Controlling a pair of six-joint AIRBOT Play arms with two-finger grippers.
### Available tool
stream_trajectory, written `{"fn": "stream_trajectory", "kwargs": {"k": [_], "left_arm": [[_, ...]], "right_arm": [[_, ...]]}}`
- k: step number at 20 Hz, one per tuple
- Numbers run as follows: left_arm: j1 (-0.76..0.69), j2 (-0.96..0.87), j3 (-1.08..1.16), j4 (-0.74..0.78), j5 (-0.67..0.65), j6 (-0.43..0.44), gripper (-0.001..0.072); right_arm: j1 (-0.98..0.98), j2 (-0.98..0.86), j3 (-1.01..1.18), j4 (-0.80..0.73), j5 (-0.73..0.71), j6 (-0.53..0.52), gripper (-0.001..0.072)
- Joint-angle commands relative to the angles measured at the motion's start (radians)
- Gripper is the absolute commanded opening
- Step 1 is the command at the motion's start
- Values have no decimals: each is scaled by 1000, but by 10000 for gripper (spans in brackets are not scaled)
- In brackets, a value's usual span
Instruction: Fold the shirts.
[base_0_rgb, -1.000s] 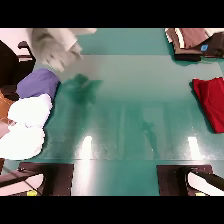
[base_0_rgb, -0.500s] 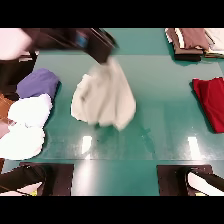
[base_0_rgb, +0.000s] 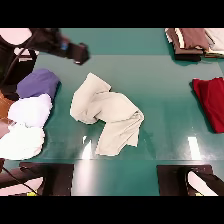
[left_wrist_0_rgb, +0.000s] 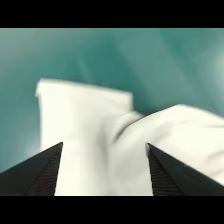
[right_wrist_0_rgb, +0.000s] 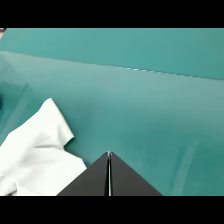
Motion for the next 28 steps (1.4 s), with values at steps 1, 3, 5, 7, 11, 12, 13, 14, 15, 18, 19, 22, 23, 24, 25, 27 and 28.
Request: {"fn": "stream_trajectory", "kwargs": {"k": [1,3,5,7,11,12,13,14,15,18,19,22,23,24,25,27,28], "left_arm": [[228,-3,-218,-117,17,-13,608],[301,-15,-372,-181,90,-5,609],[349,-50,-483,-245,137,30,609],[353,-112,-526,-278,148,75,608],[345,-213,-529,-344,178,80,608],[344,-222,-530,-373,188,100,608],[345,-230,-531,-401,192,116,607],[345,-235,-530,-408,191,122,606],[344,-238,-531,-409,184,126,606],[344,-241,-531,-415,172,126,416],[344,-241,-531,-422,169,126,416],[344,-241,-531,-438,154,126,413],[345,-241,-531,-437,147,127,267],[345,-241,-531,-439,146,138,50],[345,-241,-530,-450,144,153,27],[345,-235,-517,-461,140,154,20],[345,-224,-500,-458,141,163,20]], "right_arm": [[-30,54,-94,2,-55,0,22],[-29,43,-119,10,-58,1,22],[-15,15,-127,21,-54,1,22],[15,-21,-117,29,-53,1,22],[89,-88,-106,28,-51,1,22],[101,-100,-106,27,-50,1,22],[101,-110,-106,28,-51,1,22],[101,-119,-106,28,-50,1,22],[101,-128,-106,28,-48,1,22],[101,-138,-121,27,-45,1,22],[101,-138,-136,27,-44,1,22],[101,-138,-192,27,-42,1,22],[101,-138,-212,27,-43,1,22],[101,-138,-234,27,-42,1,22],[101,-138,-261,27,-41,1,22],[101,-138,-330,18,-23,1,22],[101,-138,-379,-11,0,1,22]]}}
